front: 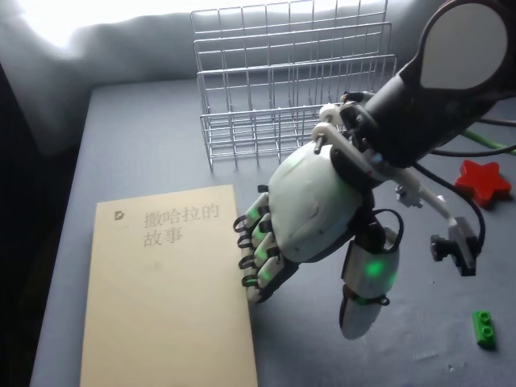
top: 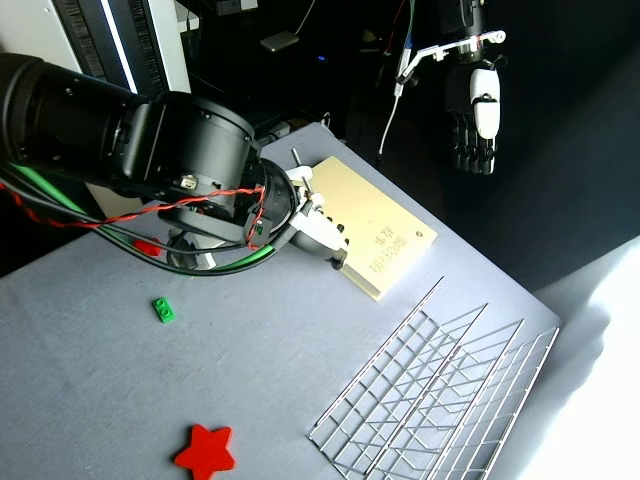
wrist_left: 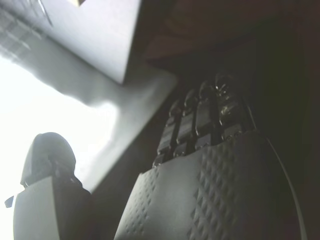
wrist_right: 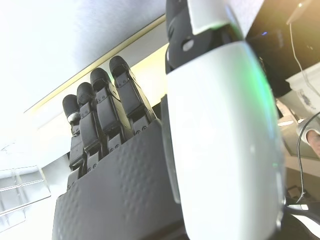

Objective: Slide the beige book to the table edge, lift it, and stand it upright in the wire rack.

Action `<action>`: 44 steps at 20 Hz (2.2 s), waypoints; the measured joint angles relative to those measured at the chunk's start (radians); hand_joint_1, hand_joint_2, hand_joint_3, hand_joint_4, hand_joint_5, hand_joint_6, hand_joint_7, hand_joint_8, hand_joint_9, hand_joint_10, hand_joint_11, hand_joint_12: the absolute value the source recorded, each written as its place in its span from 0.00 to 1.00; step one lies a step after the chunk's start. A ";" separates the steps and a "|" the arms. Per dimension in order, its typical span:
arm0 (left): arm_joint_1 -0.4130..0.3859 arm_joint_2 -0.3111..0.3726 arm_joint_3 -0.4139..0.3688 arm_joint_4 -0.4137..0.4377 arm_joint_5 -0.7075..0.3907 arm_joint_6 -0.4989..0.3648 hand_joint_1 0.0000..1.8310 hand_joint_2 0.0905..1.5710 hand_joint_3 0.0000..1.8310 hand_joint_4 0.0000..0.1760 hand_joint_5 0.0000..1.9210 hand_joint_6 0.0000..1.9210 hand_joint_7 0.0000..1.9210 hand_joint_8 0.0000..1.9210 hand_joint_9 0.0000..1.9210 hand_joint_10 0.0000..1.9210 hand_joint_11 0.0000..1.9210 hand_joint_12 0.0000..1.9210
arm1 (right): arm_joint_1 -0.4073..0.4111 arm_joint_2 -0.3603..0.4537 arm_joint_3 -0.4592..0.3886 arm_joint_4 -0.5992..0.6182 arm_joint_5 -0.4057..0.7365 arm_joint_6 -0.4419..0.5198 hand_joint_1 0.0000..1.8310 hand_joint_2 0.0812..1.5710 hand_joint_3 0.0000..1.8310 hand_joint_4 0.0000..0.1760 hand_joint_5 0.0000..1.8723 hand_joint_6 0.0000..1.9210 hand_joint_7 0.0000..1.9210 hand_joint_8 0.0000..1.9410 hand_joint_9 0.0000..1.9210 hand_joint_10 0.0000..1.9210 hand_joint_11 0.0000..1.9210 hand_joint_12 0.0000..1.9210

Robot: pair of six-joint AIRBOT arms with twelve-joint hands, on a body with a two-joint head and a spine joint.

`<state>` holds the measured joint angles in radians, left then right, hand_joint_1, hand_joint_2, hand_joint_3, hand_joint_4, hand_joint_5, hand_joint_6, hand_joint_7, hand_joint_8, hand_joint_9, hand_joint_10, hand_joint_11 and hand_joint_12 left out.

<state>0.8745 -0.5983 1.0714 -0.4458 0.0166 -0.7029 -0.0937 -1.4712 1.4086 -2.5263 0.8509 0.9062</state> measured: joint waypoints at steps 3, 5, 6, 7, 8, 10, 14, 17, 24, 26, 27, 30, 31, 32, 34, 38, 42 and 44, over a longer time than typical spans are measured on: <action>0.000 -0.033 0.021 0.005 0.023 -0.052 0.54 0.65 0.01 0.00 0.00 0.00 0.00 0.00 0.00 0.00 0.00 0.00 | 0.000 -0.020 0.000 -0.013 -0.004 0.013 0.11 0.68 0.00 0.00 0.09 0.00 0.09 0.00 0.08 0.00 0.00 0.23; 0.000 -0.066 0.042 0.005 0.018 -0.075 0.57 0.64 0.01 0.00 0.00 0.00 0.00 0.00 0.00 0.00 0.00 0.00 | 0.000 -0.033 0.000 -0.014 -0.014 0.021 0.10 0.67 0.00 0.00 0.10 0.00 0.10 0.00 0.09 0.00 0.00 0.24; 0.000 -0.076 0.048 0.005 0.014 -0.075 0.56 0.64 0.01 0.00 0.00 0.00 0.00 0.00 0.00 0.00 0.00 0.00 | 0.000 -0.040 0.000 -0.014 -0.019 0.026 0.10 0.67 0.00 0.00 0.09 0.00 0.10 0.00 0.08 0.00 0.00 0.24; 0.000 -0.082 0.053 0.005 0.013 -0.076 0.57 0.64 0.01 0.00 0.00 0.00 0.00 0.00 0.00 0.00 0.00 0.00 | 0.000 -0.047 0.000 -0.014 -0.023 0.035 0.10 0.67 0.00 0.00 0.10 0.00 0.10 0.00 0.08 0.00 0.00 0.24; 0.000 -0.088 0.064 0.005 0.011 -0.077 0.57 0.65 0.01 0.00 0.00 0.00 0.00 0.00 0.00 0.00 0.00 0.00 | 0.000 -0.055 0.000 -0.014 -0.024 0.040 0.12 0.66 0.00 0.00 0.11 0.00 0.11 0.00 0.10 0.00 0.00 0.27; 0.000 -0.102 0.084 0.018 0.001 -0.077 0.56 0.64 0.00 0.00 0.00 0.00 0.00 0.00 0.00 0.00 0.00 0.00 | 0.000 -0.063 0.000 -0.014 -0.026 0.048 0.13 0.67 0.00 0.00 0.10 0.00 0.10 0.00 0.08 0.00 0.00 0.27; -0.080 -0.153 0.109 0.076 0.010 -0.058 0.58 0.67 0.01 0.00 0.00 0.00 0.00 0.00 0.00 0.00 0.01 0.00 | 0.008 -0.082 0.000 -0.017 -0.034 0.066 0.14 0.66 0.00 0.00 0.09 0.00 0.09 0.00 0.08 0.00 0.00 0.23; -0.085 -0.167 0.119 0.075 0.020 -0.019 0.61 0.67 0.01 0.00 0.00 0.00 0.00 0.00 0.00 0.00 0.00 0.00 | 0.010 -0.098 0.000 -0.014 -0.035 0.072 0.13 0.66 0.00 0.00 0.09 0.00 0.09 0.00 0.08 0.00 0.00 0.26; -0.086 -0.171 0.125 0.076 0.028 0.011 0.63 0.70 0.01 0.00 0.01 0.00 0.00 0.00 0.00 0.00 0.00 0.00 | 0.010 -0.121 -0.036 -0.008 -0.041 0.111 0.15 0.66 0.00 0.00 0.09 0.00 0.09 0.00 0.08 0.00 0.00 0.29; -0.086 -0.172 0.125 0.076 0.029 0.011 0.62 0.69 0.00 0.00 0.00 0.00 0.00 0.00 0.00 0.00 0.00 0.00 | 0.010 -0.123 -0.035 -0.017 -0.045 0.111 0.13 0.66 0.00 0.00 0.09 0.00 0.09 0.00 0.08 0.00 0.00 0.28; -0.086 -0.172 0.126 0.076 0.029 0.012 0.62 0.68 0.00 0.00 0.00 0.00 0.00 0.00 0.00 0.00 0.00 0.00 | 0.010 -0.123 -0.035 -0.017 -0.047 0.111 0.13 0.67 0.00 0.00 0.09 0.00 0.09 0.00 0.08 0.00 0.00 0.27; -0.084 -0.175 0.132 0.076 0.028 0.013 0.61 0.68 0.00 0.00 0.00 0.00 0.00 0.00 0.00 0.00 0.00 0.00 | 0.010 -0.123 -0.035 -0.016 -0.051 0.111 0.13 0.67 0.00 0.00 0.09 0.00 0.09 0.00 0.08 0.00 0.00 0.24; -0.082 -0.181 0.140 0.077 0.029 0.013 0.61 0.68 0.00 0.00 0.00 0.00 0.00 0.00 0.00 0.00 0.00 0.00 | 0.010 -0.123 -0.035 -0.016 -0.053 0.111 0.13 0.67 0.00 0.00 0.09 0.00 0.09 0.00 0.08 0.00 0.00 0.24; -0.082 -0.182 0.143 0.077 0.029 0.014 0.62 0.68 0.00 0.00 0.00 0.00 0.00 0.00 0.00 0.00 0.00 0.00 | 0.010 -0.123 -0.035 -0.016 -0.053 0.111 0.14 0.66 0.00 0.00 0.10 0.00 0.10 0.00 0.08 0.00 0.00 0.25; -0.082 -0.188 0.151 0.076 0.029 0.013 0.63 0.68 0.00 0.00 0.00 0.00 0.00 0.00 0.00 0.00 0.00 0.00 | 0.010 -0.126 -0.035 -0.019 -0.055 0.111 0.13 0.67 0.00 0.00 0.08 0.00 0.08 0.00 0.07 0.00 0.00 0.23; -0.082 -0.202 0.175 0.077 0.029 0.013 0.67 0.70 0.00 0.00 0.00 0.00 0.00 0.00 0.00 0.00 0.00 0.00 | 0.010 -0.130 -0.035 -0.028 -0.056 0.111 0.13 0.67 0.00 0.00 0.09 0.00 0.09 0.00 0.08 0.00 0.00 0.25; -0.080 -0.214 0.183 0.077 0.029 0.013 0.68 0.71 0.01 0.00 0.00 0.00 0.00 0.00 0.00 0.00 0.00 0.00 | 0.006 -0.138 -0.035 -0.033 -0.066 0.111 0.15 0.66 0.00 0.00 0.08 0.00 0.08 0.00 0.07 0.00 0.00 0.25; -0.080 -0.221 0.188 0.076 0.028 0.013 0.66 0.72 0.01 0.00 0.01 0.00 0.00 0.00 0.00 0.00 0.00 0.00 | 0.003 -0.148 -0.033 -0.036 -0.074 0.111 0.13 0.67 0.00 0.00 0.09 0.00 0.09 0.00 0.08 0.00 0.00 0.25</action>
<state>0.7948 -0.8192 1.2594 -0.3695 0.0448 -0.6895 -0.0906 -1.6188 1.3758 -2.5626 0.7773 1.0168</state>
